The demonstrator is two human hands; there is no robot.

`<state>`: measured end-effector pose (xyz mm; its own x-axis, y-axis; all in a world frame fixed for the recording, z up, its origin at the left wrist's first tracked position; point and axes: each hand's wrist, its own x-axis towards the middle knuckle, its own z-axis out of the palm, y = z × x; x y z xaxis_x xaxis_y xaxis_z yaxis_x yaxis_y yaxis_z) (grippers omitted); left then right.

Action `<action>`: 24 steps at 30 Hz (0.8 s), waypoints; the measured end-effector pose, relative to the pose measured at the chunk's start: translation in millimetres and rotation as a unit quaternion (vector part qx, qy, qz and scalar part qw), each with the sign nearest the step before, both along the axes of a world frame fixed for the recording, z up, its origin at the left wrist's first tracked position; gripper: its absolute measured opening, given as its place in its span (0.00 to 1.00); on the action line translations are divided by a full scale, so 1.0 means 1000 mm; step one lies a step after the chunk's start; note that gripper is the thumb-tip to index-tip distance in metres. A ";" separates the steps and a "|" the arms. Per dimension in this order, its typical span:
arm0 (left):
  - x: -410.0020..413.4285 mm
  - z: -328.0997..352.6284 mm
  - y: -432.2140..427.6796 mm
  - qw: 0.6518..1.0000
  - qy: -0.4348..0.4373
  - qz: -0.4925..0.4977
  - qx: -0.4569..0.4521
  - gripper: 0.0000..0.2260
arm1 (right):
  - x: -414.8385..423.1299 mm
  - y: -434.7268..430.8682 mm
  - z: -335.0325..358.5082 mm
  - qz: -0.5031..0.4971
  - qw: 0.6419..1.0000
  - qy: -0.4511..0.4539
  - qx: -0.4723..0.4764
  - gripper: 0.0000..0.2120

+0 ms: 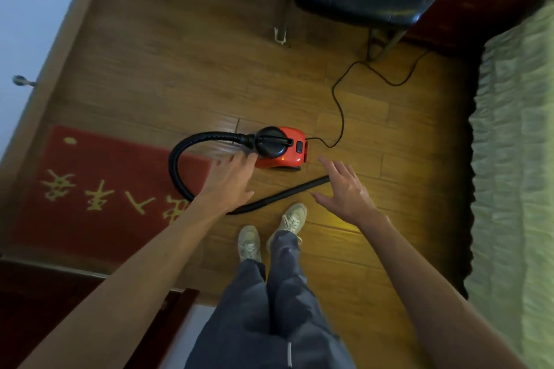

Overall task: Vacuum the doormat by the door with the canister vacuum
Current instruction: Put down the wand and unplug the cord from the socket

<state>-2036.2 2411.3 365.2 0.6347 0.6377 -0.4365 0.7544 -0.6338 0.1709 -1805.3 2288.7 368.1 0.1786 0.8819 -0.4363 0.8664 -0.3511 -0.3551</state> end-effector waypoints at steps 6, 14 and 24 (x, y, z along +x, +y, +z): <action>0.002 0.061 0.005 0.999 -0.020 -0.011 0.025 0.36 | 0.004 0.001 0.060 -0.037 0.999 0.000 0.039 0.35; 0.000 0.115 0.005 0.995 -0.093 0.004 0.035 0.35 | 0.005 -0.008 0.116 -0.028 0.997 -0.026 0.067 0.35; 0.042 0.148 -0.024 0.991 -0.125 -0.041 0.039 0.36 | 0.034 -0.055 0.152 -0.078 0.989 -0.053 0.111 0.35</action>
<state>-1993.8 2387.4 513.0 0.7675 0.6052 -0.2112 0.6404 -0.7093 0.2946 -1771.0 2233.7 520.2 0.3537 0.9124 -0.2058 0.8446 -0.4061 -0.3488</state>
